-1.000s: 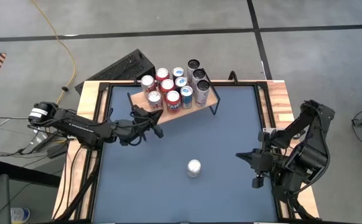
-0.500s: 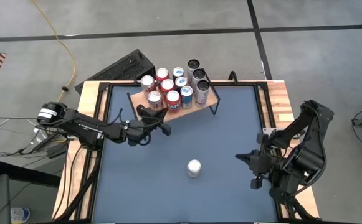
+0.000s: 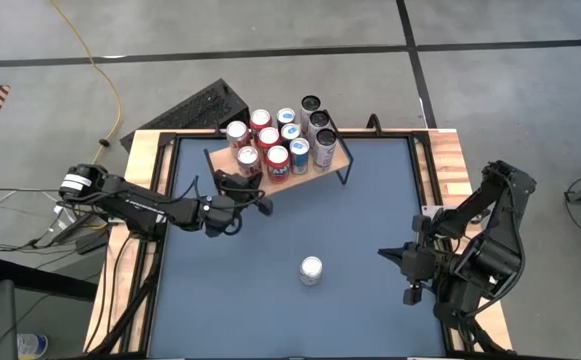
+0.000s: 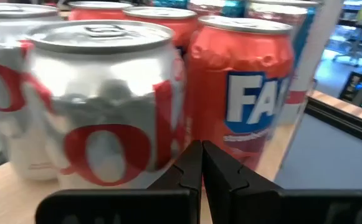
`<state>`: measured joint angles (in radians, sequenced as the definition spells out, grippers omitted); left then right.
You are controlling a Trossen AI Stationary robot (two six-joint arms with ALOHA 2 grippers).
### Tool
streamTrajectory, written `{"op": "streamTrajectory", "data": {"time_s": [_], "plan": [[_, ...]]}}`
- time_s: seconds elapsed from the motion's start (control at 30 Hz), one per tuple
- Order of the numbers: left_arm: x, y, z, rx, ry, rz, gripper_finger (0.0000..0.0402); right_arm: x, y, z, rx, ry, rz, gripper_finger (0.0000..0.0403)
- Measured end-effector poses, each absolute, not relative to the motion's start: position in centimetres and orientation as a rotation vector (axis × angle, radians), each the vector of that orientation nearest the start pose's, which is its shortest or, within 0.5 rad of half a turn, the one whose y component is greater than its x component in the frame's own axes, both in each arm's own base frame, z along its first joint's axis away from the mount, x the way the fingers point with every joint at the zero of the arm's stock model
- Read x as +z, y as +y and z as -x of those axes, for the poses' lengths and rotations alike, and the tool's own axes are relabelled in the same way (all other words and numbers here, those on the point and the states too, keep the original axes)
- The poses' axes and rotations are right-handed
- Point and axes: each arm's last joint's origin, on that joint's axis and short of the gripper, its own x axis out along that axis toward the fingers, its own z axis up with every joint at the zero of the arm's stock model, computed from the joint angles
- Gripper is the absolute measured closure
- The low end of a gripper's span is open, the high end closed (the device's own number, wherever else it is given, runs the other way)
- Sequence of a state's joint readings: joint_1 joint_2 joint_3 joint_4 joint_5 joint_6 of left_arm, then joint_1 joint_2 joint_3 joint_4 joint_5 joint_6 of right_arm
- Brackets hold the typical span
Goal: Place canned beverage on shelf
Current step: Put the left silver soda can on the shelf aligned with the other silver soda can
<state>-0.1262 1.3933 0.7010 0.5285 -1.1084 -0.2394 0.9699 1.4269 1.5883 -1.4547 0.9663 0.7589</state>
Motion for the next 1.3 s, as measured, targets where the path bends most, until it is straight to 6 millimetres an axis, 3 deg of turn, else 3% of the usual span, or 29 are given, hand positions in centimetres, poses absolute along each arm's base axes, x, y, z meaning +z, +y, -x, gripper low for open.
{"op": "streamTrajectory", "data": {"time_s": [1.3], "plan": [[24.11, -0.56, -27.76, 1.129, -0.004, 0.104, 0.0402, 38.25, 18.46, -15.51, -0.238, 0.657, 0.302, 0.0403]]}}
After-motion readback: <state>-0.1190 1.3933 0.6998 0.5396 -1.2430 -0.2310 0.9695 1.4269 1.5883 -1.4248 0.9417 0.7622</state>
